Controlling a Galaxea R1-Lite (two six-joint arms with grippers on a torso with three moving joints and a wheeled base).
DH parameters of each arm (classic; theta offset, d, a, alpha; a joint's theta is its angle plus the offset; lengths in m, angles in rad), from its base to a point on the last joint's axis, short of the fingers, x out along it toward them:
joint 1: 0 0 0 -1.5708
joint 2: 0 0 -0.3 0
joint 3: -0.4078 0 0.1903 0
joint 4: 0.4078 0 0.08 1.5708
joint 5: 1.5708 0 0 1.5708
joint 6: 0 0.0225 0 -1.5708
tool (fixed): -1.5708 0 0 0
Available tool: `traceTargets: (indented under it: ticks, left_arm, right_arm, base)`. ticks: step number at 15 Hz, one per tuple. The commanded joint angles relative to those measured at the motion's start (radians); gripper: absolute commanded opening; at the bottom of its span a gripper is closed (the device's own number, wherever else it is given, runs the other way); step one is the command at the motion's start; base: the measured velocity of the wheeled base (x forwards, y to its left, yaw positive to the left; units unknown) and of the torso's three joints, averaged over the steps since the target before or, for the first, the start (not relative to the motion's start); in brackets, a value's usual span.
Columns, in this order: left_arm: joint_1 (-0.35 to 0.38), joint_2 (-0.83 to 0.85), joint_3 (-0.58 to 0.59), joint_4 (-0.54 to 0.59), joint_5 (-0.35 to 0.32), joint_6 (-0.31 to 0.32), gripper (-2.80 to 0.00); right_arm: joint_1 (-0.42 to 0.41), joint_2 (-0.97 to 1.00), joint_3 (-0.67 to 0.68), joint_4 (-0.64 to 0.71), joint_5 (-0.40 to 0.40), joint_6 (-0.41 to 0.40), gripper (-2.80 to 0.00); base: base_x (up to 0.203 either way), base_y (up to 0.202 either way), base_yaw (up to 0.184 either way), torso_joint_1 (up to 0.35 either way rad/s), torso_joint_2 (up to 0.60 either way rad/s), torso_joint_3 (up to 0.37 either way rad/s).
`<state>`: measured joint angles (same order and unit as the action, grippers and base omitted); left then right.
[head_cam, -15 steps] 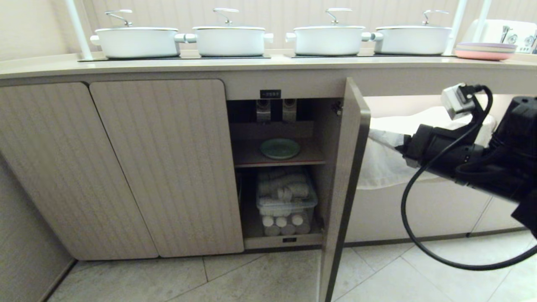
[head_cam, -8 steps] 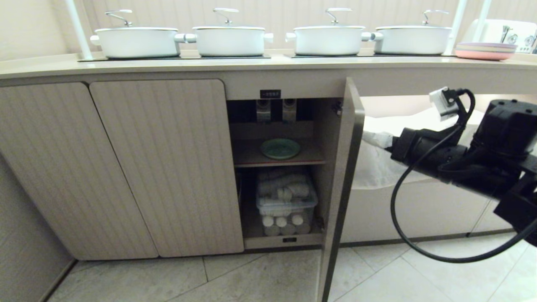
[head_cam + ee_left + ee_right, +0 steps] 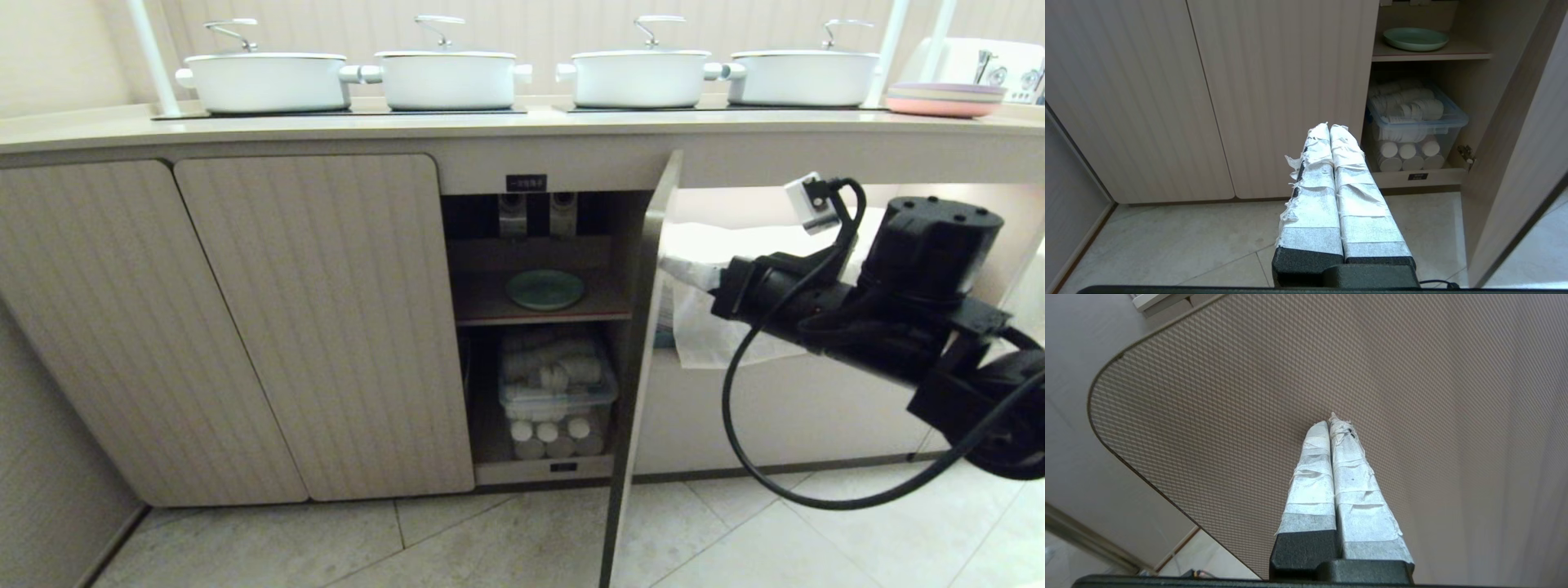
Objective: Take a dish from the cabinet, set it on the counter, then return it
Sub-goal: Close the cabinet door
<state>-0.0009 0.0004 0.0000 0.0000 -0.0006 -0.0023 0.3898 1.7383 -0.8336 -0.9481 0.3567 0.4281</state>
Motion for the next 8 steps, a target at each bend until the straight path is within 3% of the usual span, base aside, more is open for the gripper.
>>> traceTargets:
  ticks: [1,8]
  left_arm:
    - [-0.001,0.0,0.0,0.0,-0.001,-0.001,-2.8]
    - [0.0,0.0,0.0,0.0,-0.001,-0.001,-2.8]
  right_arm:
    - [0.02,0.028,-0.031,-0.004,-0.017,0.001,-2.8]
    - [0.029,0.141,-0.186,0.035,-0.091,-0.038,-2.8]
  base:
    - [0.0,0.0,0.0,0.0,0.0,0.0]
    - [0.0,0.0,0.0,0.0,0.0,0.0]
